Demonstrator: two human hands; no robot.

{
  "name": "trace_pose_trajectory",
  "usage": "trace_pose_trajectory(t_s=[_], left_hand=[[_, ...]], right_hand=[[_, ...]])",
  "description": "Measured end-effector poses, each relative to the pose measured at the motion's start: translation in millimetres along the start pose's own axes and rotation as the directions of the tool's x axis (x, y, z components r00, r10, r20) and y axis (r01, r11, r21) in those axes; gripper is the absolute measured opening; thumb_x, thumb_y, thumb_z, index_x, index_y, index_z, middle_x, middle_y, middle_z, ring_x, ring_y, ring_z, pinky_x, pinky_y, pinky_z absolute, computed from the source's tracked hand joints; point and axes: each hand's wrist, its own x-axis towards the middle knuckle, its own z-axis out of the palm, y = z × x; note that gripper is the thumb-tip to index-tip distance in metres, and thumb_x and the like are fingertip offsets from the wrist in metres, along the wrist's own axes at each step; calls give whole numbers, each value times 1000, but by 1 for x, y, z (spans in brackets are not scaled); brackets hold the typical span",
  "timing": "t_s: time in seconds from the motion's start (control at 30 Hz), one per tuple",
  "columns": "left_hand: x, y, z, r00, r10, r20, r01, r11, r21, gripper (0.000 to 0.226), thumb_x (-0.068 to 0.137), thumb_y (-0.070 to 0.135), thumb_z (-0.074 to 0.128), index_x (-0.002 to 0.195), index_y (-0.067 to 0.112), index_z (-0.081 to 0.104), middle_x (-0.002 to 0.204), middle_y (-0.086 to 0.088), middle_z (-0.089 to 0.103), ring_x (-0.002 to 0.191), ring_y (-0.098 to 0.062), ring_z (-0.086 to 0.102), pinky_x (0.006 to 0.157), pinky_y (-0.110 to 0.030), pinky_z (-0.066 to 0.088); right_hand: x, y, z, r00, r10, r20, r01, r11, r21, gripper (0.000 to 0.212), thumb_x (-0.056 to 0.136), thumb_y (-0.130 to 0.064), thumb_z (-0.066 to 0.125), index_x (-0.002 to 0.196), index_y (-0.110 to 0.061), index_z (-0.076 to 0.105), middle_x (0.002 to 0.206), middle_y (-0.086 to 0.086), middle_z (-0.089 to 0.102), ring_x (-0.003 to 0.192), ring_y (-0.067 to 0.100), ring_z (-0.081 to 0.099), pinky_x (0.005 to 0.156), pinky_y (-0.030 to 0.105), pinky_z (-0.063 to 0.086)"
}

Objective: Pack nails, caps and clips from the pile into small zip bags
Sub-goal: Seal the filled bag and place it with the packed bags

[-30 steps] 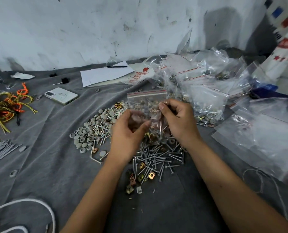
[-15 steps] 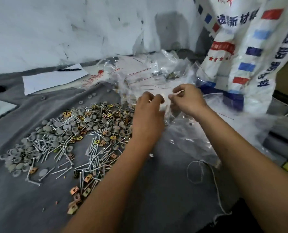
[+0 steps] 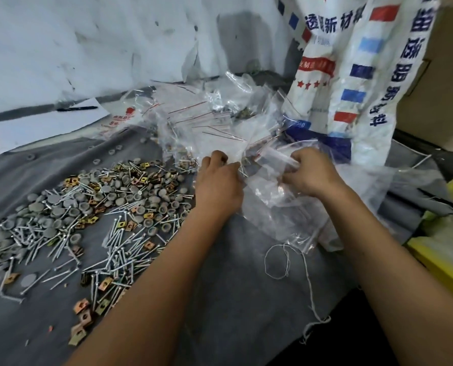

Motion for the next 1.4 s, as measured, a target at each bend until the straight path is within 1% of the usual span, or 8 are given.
trace_pose_trajectory(t_s=[0.3, 0.47, 0.57, 0.7, 0.87, 1.03, 1.27, 1.4], left_hand=[[0, 25, -3, 983, -153, -98, 81, 849, -522, 47, 101, 32, 61, 145, 15, 55, 144, -7, 53, 136, -26, 44, 113, -37, 36], [3, 26, -17, 889, -400, 225, 341, 247, -907, 72, 95, 46, 72, 154, 27, 35, 140, -1, 59, 113, -19, 66, 73, -31, 58], [1, 12, -30, 872, -424, 245, 318, 109, -942, 53, 92, 26, 79, 138, 16, 54, 113, -6, 72, 84, -16, 71, 53, -21, 52], [-18, -26, -52, 940, -334, 67, 198, 374, -906, 17, 87, 3, 80, 95, 16, 72, 81, -8, 73, 62, -12, 68, 55, -22, 53], [-64, -92, -92, 974, -192, 122, 210, 555, -805, 16, 84, 7, 82, 96, 12, 73, 92, -18, 75, 79, -32, 73, 75, -43, 64], [-112, -156, -130, 960, -254, 118, 261, 661, -704, 26, 76, 13, 86, 96, 9, 70, 86, -13, 76, 73, -23, 73, 69, -31, 62], [-167, -229, -160, 872, -488, 23, 376, 640, -671, 32, 74, 9, 90, 96, 21, 69, 66, 9, 68, 56, -4, 59, 52, -18, 50], [-166, -239, -155, 735, -621, -271, 432, 738, -519, 36, 78, 20, 91, 99, 24, 62, 84, 4, 68, 70, -16, 60, 69, -43, 58]], right_hand=[[-10, -25, -30, 963, -100, -251, 179, 931, 318, 11, 81, -19, 85, 81, -21, 74, 69, -11, 67, 65, 5, 62, 59, 23, 45], [-22, -56, -27, 990, -74, -122, 142, 600, 787, 25, 82, 0, 82, 103, -7, 72, 72, 4, 74, 59, 12, 67, 57, 26, 55], [-25, -69, -19, 997, -73, 8, 21, 388, 921, 32, 85, 6, 76, 114, -4, 68, 69, 4, 73, 55, 14, 65, 56, 28, 55], [-31, -83, -5, 972, -187, 142, -17, 547, 837, 52, 79, -2, 84, 125, -17, 65, 87, 4, 78, 72, 20, 73, 61, 36, 58], [-39, -119, 36, 969, -188, 160, -31, 552, 833, 40, 79, -1, 85, 115, -11, 70, 88, 8, 78, 72, 24, 69, 68, 41, 57], [-53, -160, 81, 923, -304, 238, -54, 509, 859, 7, 88, -9, 79, 93, -12, 79, 85, 8, 78, 72, 18, 72, 65, 31, 60], [-73, -209, 121, 805, -479, 351, 32, 625, 780, 11, 91, -13, 76, 81, -15, 80, 69, 5, 72, 60, 18, 62, 55, 27, 53], [-83, -229, 140, 811, -517, 274, 162, 649, 744, 11, 89, -19, 79, 81, -12, 78, 63, -2, 71, 53, 7, 59, 51, 18, 46]])
